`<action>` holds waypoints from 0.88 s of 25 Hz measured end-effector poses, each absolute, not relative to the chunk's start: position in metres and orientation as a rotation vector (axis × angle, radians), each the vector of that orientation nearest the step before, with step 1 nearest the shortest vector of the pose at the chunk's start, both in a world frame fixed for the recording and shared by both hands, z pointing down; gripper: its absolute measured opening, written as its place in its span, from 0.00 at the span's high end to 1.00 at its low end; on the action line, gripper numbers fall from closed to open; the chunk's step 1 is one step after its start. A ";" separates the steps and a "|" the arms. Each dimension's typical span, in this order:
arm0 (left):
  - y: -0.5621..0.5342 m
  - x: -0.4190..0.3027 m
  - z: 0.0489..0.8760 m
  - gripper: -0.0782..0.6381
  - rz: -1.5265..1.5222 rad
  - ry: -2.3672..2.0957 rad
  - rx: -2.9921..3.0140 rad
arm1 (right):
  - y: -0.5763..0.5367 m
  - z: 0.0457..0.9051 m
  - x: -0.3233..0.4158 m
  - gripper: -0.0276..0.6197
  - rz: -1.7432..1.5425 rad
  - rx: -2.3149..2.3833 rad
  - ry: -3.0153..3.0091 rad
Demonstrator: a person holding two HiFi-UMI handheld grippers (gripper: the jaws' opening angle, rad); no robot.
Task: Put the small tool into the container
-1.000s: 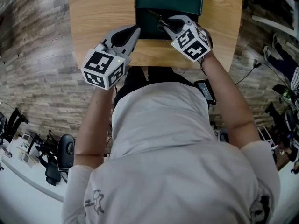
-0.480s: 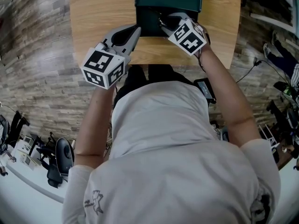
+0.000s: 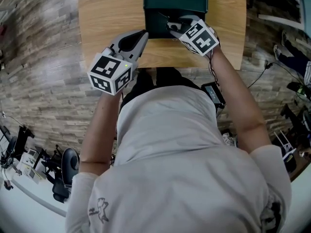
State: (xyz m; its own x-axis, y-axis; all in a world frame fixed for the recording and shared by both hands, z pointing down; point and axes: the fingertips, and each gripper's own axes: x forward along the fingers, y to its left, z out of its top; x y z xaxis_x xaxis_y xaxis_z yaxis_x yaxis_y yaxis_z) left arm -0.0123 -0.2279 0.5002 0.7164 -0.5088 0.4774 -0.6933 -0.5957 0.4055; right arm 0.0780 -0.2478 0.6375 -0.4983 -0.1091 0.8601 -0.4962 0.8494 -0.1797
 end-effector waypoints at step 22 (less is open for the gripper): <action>-0.189 -0.043 0.395 0.88 0.322 -0.823 2.644 | -0.205 0.495 0.060 0.73 0.407 0.880 -2.236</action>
